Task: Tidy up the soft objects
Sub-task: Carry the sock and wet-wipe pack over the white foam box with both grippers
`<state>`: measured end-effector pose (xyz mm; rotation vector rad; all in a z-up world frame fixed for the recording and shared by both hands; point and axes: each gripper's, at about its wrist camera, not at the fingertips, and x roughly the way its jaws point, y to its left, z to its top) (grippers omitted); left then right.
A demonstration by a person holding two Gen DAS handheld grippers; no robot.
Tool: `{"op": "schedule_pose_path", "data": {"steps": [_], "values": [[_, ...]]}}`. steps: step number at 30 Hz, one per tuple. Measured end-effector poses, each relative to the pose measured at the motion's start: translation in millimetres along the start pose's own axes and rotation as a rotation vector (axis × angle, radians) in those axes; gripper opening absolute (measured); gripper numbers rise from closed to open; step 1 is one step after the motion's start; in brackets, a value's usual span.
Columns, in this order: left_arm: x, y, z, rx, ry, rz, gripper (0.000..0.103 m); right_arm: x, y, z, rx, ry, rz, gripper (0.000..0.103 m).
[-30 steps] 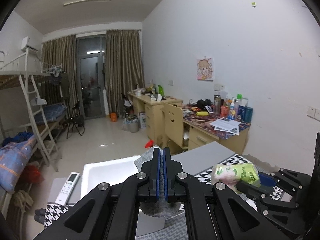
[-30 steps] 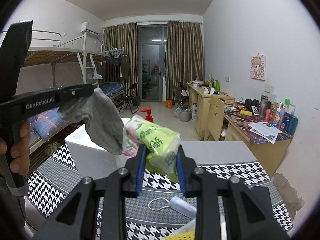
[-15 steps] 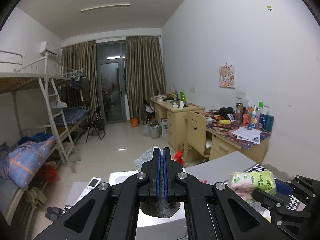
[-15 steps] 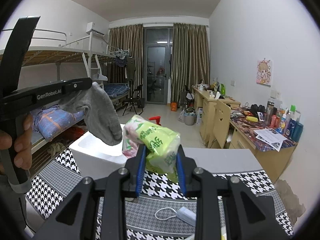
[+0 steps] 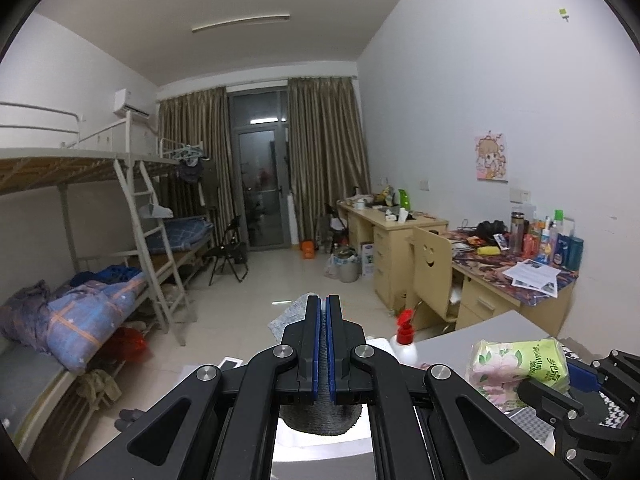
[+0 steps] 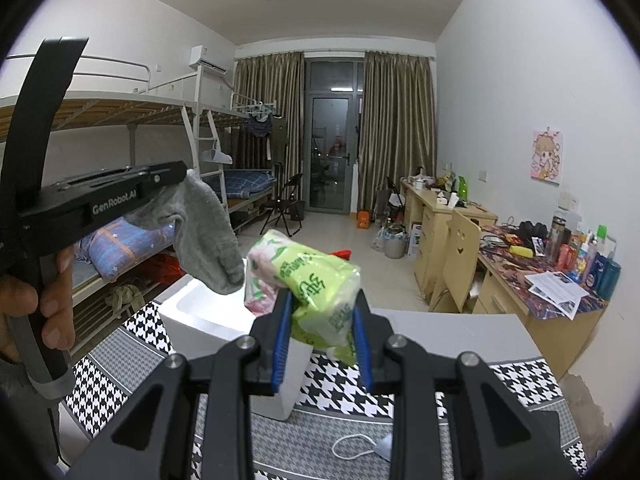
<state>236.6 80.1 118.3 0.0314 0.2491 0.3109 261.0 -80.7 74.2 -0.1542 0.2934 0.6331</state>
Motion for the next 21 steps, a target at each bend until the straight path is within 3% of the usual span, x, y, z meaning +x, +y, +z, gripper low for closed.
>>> {"op": "schedule_pose_path", "data": {"steps": [21], "values": [[51, 13, -19, -0.043, 0.115, 0.001, 0.003, 37, 16, 5, -0.031, 0.049, 0.027, 0.033]]}}
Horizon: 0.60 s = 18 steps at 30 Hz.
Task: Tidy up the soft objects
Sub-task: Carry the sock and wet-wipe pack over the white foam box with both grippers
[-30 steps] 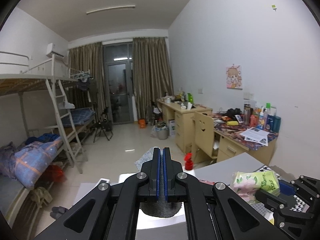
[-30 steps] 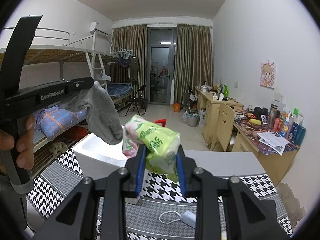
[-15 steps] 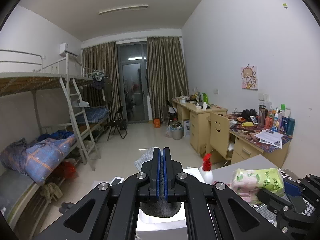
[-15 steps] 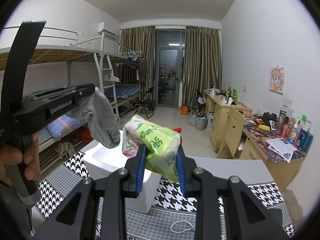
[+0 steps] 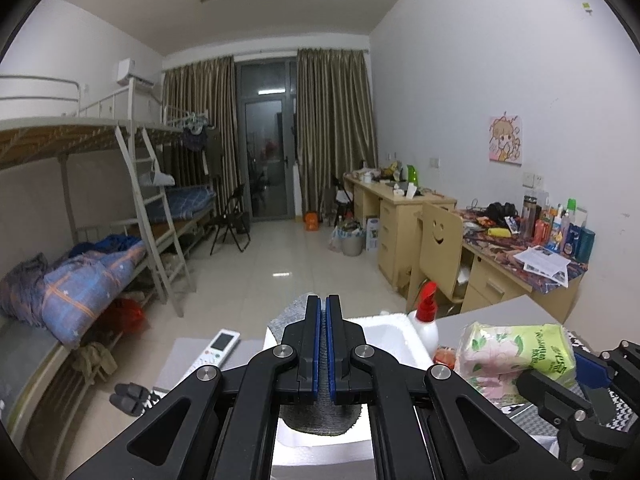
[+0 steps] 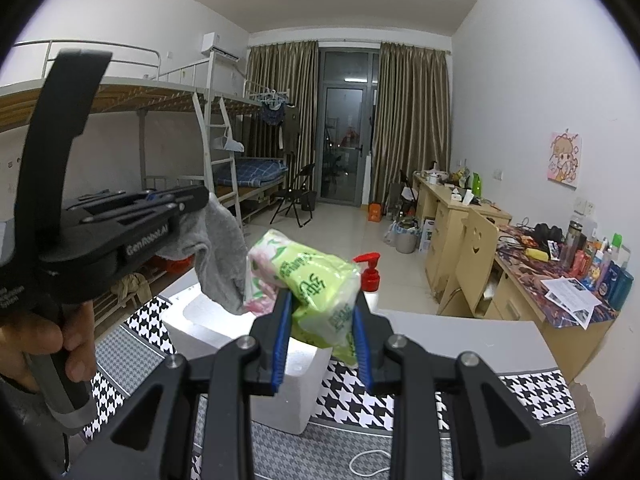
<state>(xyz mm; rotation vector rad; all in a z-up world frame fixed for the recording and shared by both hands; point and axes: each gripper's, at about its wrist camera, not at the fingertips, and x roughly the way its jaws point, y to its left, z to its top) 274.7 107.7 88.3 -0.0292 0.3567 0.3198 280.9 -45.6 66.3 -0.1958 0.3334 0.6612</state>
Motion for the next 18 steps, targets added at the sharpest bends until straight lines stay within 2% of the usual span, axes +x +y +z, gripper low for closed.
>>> {"op": "schedule_pose_path", "data": {"steps": [15, 18], "values": [[42, -3, -20, -0.008, 0.126, -0.05, 0.003, 22, -3, -2, 0.018, 0.052, -0.022, 0.033], [52, -3, -25, -0.002, 0.164, -0.046, 0.007, 24, -4, -3, 0.023, 0.06, -0.03, 0.033]]}}
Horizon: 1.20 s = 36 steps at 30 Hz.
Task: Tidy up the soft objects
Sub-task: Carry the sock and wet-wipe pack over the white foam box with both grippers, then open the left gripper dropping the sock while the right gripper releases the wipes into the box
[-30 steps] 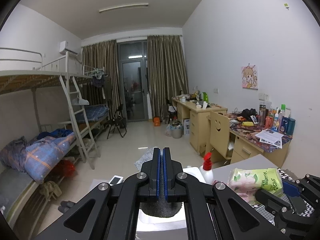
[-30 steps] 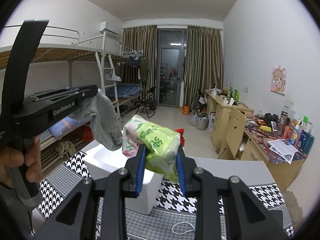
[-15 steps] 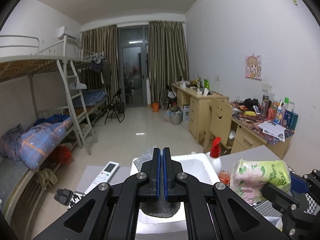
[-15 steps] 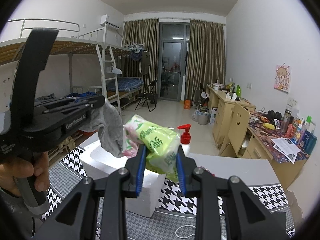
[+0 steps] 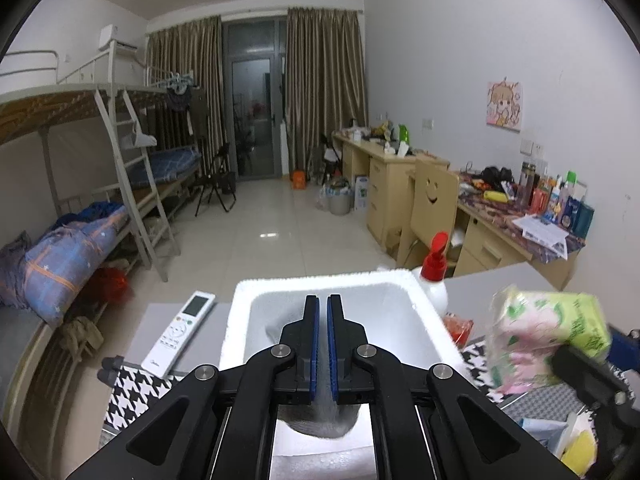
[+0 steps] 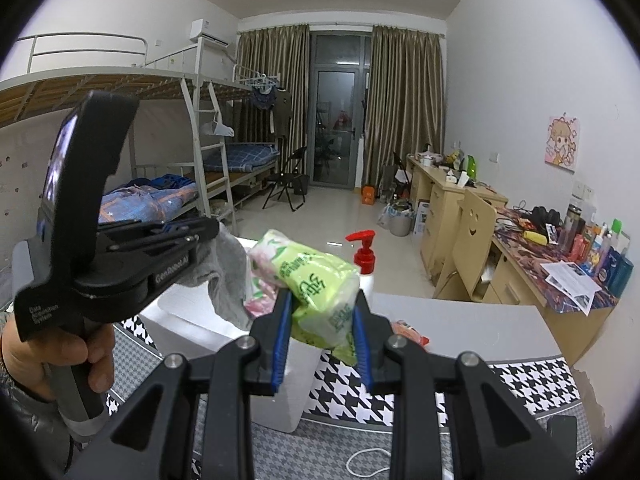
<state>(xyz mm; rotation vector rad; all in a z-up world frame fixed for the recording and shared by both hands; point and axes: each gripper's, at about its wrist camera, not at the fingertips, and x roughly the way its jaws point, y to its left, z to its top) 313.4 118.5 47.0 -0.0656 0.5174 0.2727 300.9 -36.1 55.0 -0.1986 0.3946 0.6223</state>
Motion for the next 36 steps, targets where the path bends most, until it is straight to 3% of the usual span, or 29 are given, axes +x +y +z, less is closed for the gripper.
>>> {"op": "schedule_pose_path", "data": {"steps": [1, 2, 4, 9, 11, 23, 36], "values": [[3, 0, -1, 0.0, 0.011, 0.001, 0.021, 0, -1, -1, 0.003, 0.001, -0.001, 0.033], [5, 0, -2, 0.0, 0.026, 0.005, 0.047, 1, -1, 0, 0.004, 0.002, -0.002, 0.033], [5, 2, -5, -0.001, 0.016, 0.012, 0.08, 2, -2, 0, 0.005, 0.004, -0.006, 0.033], [-3, 9, -8, 0.002, -0.011, 0.025, 0.092, 5, -2, 0, 0.007, 0.01, -0.006, 0.033], [-8, 13, -9, -0.005, -0.021, 0.028, 0.102, 7, -1, 1, 0.005, 0.014, -0.003, 0.033], [-37, 51, -17, -0.041, -0.076, 0.117, 0.102, 19, 13, 5, -0.01, 0.03, 0.028, 0.033], [-56, 70, -33, -0.043, -0.094, 0.138, 0.102, 36, 32, 9, -0.009, 0.06, 0.075, 0.033]]}}
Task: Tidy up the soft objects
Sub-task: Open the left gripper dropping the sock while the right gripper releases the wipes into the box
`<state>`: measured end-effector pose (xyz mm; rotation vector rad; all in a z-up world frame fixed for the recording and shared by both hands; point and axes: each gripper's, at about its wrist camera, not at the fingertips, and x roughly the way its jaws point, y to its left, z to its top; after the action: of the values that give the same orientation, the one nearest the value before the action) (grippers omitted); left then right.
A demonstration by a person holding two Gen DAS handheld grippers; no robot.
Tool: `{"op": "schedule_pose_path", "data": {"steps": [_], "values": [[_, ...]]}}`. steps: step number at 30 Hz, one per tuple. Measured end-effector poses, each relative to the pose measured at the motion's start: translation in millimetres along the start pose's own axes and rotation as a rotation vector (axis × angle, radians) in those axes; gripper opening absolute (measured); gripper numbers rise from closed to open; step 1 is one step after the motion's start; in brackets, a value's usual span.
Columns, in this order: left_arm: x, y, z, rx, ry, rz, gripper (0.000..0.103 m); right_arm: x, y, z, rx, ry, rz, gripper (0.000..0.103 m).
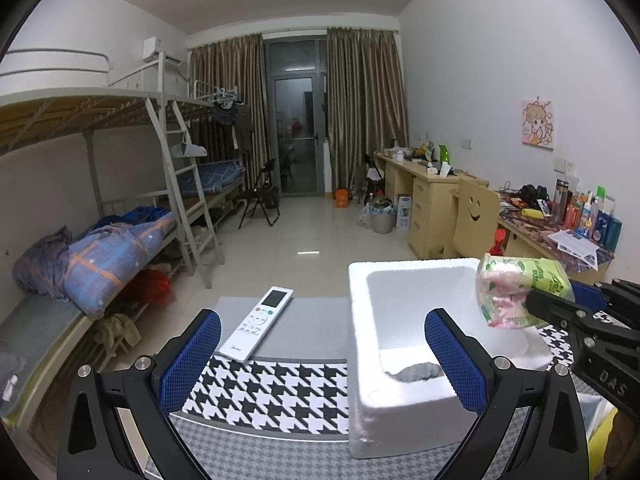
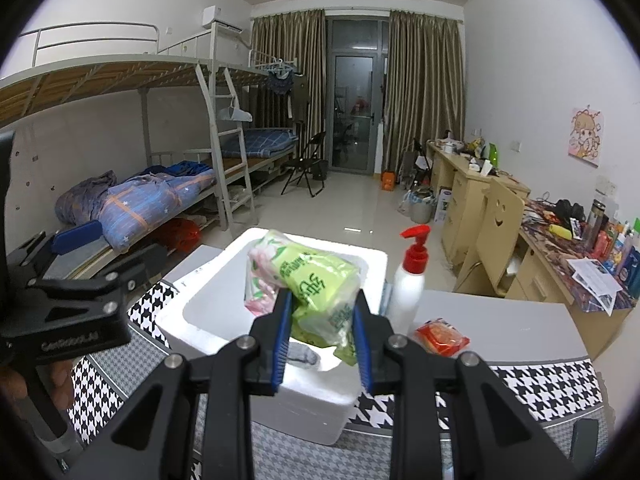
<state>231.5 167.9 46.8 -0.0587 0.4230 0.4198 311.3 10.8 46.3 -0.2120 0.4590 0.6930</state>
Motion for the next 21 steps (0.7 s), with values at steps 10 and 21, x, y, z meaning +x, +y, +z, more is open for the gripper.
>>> {"op": "schedule_pose_path", "data": {"steps": [10, 21], "values": [[-9, 18, -14, -0.042, -0.012, 0.033, 0.102, 18, 7, 4, -0.001, 0.03, -0.001, 0.033], [-14, 28, -27, -0.075, -0.001, 0.03, 0.102, 49, 4, 5, 0.026, 0.1, -0.023, 0.053]]}}
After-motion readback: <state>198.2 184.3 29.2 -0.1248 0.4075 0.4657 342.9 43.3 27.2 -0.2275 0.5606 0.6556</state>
